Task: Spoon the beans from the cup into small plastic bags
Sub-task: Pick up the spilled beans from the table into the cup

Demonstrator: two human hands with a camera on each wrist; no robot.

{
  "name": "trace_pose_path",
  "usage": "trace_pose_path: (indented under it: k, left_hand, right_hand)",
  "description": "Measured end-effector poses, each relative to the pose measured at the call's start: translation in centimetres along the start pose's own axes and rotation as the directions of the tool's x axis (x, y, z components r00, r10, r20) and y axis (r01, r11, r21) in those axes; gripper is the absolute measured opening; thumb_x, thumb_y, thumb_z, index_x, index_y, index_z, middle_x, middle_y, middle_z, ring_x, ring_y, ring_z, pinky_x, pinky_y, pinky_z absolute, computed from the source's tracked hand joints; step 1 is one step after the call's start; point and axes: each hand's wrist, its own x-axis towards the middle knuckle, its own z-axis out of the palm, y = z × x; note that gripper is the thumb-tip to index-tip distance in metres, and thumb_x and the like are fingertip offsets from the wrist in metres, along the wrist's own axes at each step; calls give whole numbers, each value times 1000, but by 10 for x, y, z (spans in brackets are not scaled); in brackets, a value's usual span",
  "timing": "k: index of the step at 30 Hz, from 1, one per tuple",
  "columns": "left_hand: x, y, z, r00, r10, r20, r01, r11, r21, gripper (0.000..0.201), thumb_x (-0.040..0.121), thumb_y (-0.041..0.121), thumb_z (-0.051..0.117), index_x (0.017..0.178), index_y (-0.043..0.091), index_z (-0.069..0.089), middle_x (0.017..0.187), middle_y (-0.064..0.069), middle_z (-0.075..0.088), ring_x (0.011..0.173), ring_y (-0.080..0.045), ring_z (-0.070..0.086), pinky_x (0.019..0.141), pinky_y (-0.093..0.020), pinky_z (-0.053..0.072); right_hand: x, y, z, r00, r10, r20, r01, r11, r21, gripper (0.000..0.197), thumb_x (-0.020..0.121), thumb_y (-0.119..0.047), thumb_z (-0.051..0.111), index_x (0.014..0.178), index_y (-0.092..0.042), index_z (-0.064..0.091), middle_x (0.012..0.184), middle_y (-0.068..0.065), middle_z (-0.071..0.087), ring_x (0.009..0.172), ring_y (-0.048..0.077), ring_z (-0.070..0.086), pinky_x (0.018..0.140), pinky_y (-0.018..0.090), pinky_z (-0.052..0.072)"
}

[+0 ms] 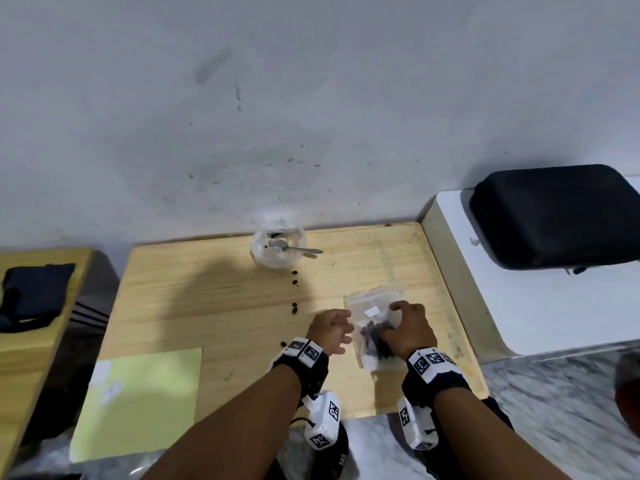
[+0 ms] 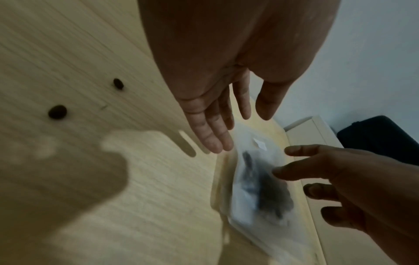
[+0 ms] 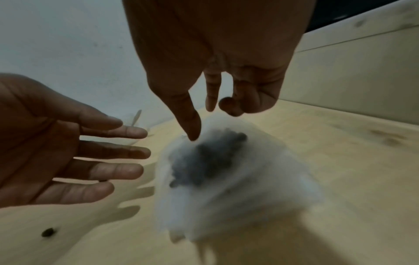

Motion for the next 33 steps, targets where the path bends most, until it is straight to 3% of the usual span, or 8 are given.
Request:
trace_pose_path:
  k: [4,8,13,16,19,22,28,33]
  left_hand:
    - [-1,19,-36,967,152,-205,-153,988,8,20,86,2,60,91,20,65,82,-1,62,64,-18,57,50,-23,39]
    - [0,52,-84,828,363,-428,-289,929,230,14,83,11,67,94,21,68,94,4,68,71,-14,61,63,-22,52]
    - [27,84,-132,705,557,-439,-329,805,493,23,76,14,74,97,20,69,109,3,57,102,-17,56,89,-26,43]
    - [51,99,-149,721,596,-354,-279,717,639,31,71,20,77,100,26,69,127,-2,53,123,-21,47,99,-24,33]
    - [64,112,-155,783,553,-285,-178,638,749,36,68,35,78,101,41,64,145,8,38,136,-15,33,106,-32,33]
    - [77,123,-156,841,515,-167,-139,503,853,45,64,44,79,106,44,62,152,11,24,141,-14,22,107,-36,29]
    - [103,128,-159,893,446,-57,-127,371,920,78,52,51,84,123,42,55,157,11,11,142,-14,16,106,-41,29]
    - [120,129,-158,906,422,-22,-127,321,938,76,48,54,83,118,41,55,148,10,18,137,-15,22,100,-42,37]
  right_hand:
    - [9,-44,-6,983,-173,-68,175,984,31,42,78,-20,69,118,-26,56,132,3,43,95,30,61,71,30,44]
    - [21,-99,-2,938,-328,-112,340,934,112,32,79,-18,71,109,-25,62,124,1,51,103,27,60,75,28,43]
    - [38,-157,14,919,-386,-81,393,912,113,29,81,-16,69,108,-23,63,123,0,55,104,25,60,78,28,44]
    - [55,-181,25,926,-377,-35,378,921,96,31,80,-12,67,109,-22,63,124,2,57,104,26,60,79,26,43]
    - [71,-197,34,952,-306,23,304,951,54,33,80,-10,65,111,-21,62,125,4,58,105,25,59,77,22,38]
    - [85,-209,40,971,-230,67,233,972,-39,35,80,-9,61,114,-18,62,119,8,62,104,27,61,75,24,43]
    - [101,-213,46,984,-140,114,153,982,-111,39,79,-10,59,116,-21,65,120,11,65,107,30,64,86,33,54]
    - [110,-212,45,986,-146,83,155,981,-119,35,81,-5,55,109,-19,71,114,10,69,104,30,65,86,30,53]
